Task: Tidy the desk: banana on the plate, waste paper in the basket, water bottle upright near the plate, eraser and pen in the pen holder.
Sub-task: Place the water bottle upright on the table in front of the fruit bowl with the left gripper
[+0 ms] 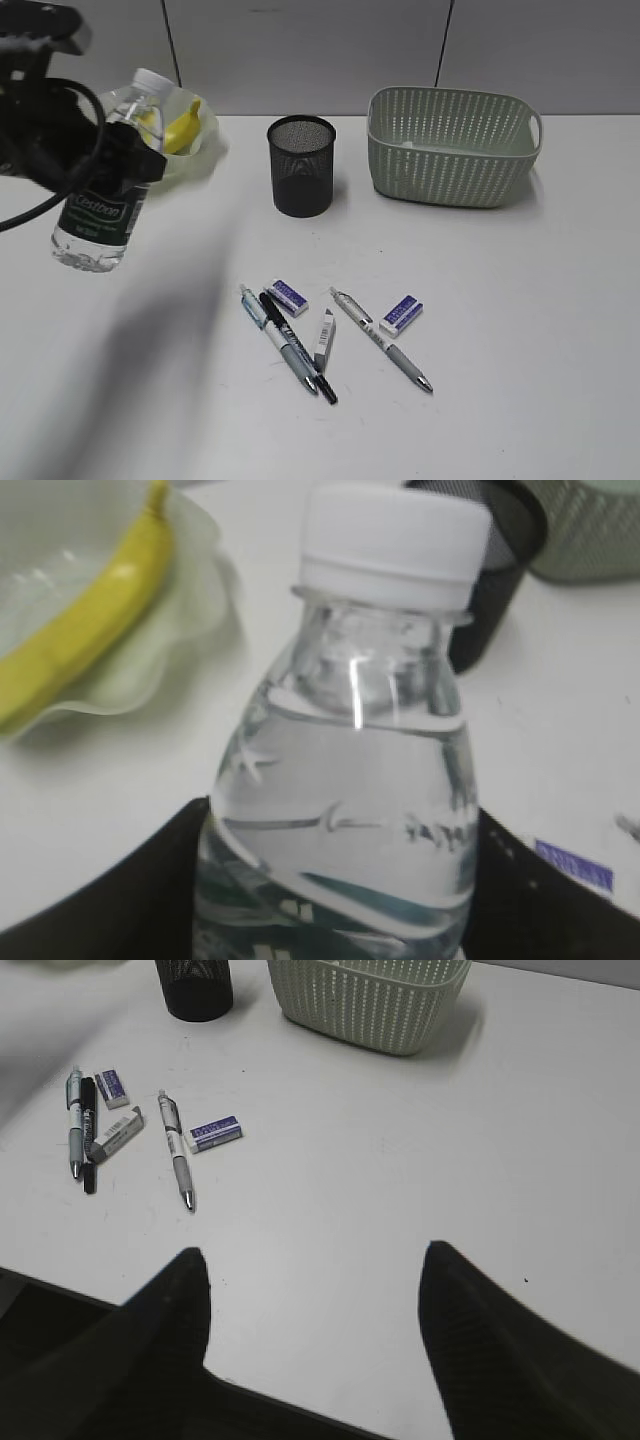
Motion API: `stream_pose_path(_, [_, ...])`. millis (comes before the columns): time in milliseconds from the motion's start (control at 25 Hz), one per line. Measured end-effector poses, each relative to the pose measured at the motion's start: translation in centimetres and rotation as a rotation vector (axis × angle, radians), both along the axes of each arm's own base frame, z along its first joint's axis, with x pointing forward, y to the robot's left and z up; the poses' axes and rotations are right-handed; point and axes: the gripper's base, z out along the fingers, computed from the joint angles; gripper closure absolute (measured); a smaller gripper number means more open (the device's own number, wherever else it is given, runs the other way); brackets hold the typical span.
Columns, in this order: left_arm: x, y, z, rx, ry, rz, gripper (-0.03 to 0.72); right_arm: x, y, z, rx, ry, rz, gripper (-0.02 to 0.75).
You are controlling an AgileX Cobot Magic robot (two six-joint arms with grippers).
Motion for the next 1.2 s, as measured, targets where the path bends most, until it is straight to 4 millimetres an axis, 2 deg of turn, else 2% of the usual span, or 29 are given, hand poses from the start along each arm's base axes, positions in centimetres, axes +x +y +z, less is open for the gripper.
stream_pose_path(160, [-2.7,2.4,-1.6,-0.095,-0.177,0.200,0.183,0.0,0.0,0.0,0.000,0.000,0.000,0.220])
stream_pose_path(360, [-3.9,4.0,-3.7,-0.189,-0.266,0.379,0.183,0.0,0.0,0.0,0.001,0.000,0.000,0.220])
stream_pose_path(560, [-2.4,3.3,-4.1,-0.285,-0.432,0.350,0.183,0.0,0.0,0.0,0.000,0.000,-0.001,0.220])
stream_pose_path(760, [-0.9,2.4,-6.2,-0.321,-0.601,0.277,0.183,0.0,0.0,0.0,-0.001,0.000,-0.002,0.220])
stream_pose_path(1000, [0.7,1.4,-11.0,-0.276,-0.507,0.232,0.183,0.0,0.0,0.0,-0.001,0.000,-0.002,0.220])
stream_pose_path(1200, [2.2,0.6,-12.3,-0.282,-0.496,0.209,0.183,0.1,0.0,0.0,-0.002,0.003,-0.002,0.220])
